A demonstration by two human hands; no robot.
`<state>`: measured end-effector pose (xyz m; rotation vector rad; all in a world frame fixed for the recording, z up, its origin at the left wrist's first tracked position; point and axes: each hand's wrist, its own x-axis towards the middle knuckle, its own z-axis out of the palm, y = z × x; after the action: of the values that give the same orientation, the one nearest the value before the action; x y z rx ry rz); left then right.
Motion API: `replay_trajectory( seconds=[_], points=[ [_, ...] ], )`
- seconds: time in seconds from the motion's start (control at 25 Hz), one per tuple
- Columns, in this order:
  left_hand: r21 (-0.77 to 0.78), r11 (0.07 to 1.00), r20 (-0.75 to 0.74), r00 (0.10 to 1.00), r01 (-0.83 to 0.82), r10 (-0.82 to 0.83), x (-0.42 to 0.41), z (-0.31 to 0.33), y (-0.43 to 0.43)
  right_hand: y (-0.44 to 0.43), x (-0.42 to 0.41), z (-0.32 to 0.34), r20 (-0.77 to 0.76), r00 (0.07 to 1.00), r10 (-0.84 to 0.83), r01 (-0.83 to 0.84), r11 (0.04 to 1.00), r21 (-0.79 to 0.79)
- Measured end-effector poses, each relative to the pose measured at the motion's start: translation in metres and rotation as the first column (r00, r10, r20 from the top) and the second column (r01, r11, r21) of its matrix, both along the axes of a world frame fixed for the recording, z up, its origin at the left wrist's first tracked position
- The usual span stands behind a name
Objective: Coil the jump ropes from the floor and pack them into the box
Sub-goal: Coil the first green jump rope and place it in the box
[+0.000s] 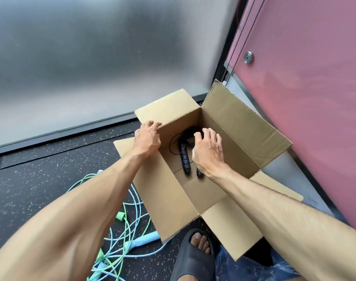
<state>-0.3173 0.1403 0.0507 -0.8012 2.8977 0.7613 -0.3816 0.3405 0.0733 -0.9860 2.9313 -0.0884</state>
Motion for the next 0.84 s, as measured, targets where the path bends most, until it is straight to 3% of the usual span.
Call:
replay_trajectory(
  seconds=[0.16, 0.32, 0.44, 0.52, 0.64, 0.76, 0.84],
  points=[
    [-0.107, 0.994, -0.081, 0.996, -0.03, 0.021, 0.084, 0.019, -0.025, -0.058, 0.067, 0.026, 0.05, 0.954, 0.296, -0.284, 0.945, -0.163],
    [-0.132, 0.975, -0.122, 0.979, -0.18, 0.164, 0.195, 0.029, -0.049, -0.102, 0.151, 0.049, 0.154, 0.844, 0.513, -0.452, 0.837, -0.31],
    [-0.047, 0.951, -0.036, 0.952, -0.305, 0.303, 0.272, 0.016, -0.05, -0.117, 0.209, 0.041, 0.306, 0.751, 0.585, -0.535, 0.811, -0.238],
    [0.008, 0.946, 0.056, 0.944, -0.325, 0.324, 0.31, -0.003, -0.041, -0.124, 0.239, 0.02, 0.408, 0.733, 0.544, -0.527, 0.834, -0.165],
    [0.085, 0.957, 0.124, 0.956, -0.279, 0.267, 0.33, -0.035, -0.021, -0.12, 0.264, -0.021, 0.552, 0.782, 0.289, -0.326, 0.945, -0.033],
    [0.095, 0.99, 0.157, 0.983, -0.107, 0.091, 0.313, -0.063, 0.0, -0.1, 0.27, -0.058, 0.593, 0.804, 0.049, -0.14, 0.984, 0.108],
    [0.065, 0.998, 0.166, 0.986, -0.01, -0.001, 0.298, -0.079, 0.008, -0.092, 0.269, -0.08, 0.626, 0.779, -0.026, -0.09, 0.984, 0.153]
  ],
)
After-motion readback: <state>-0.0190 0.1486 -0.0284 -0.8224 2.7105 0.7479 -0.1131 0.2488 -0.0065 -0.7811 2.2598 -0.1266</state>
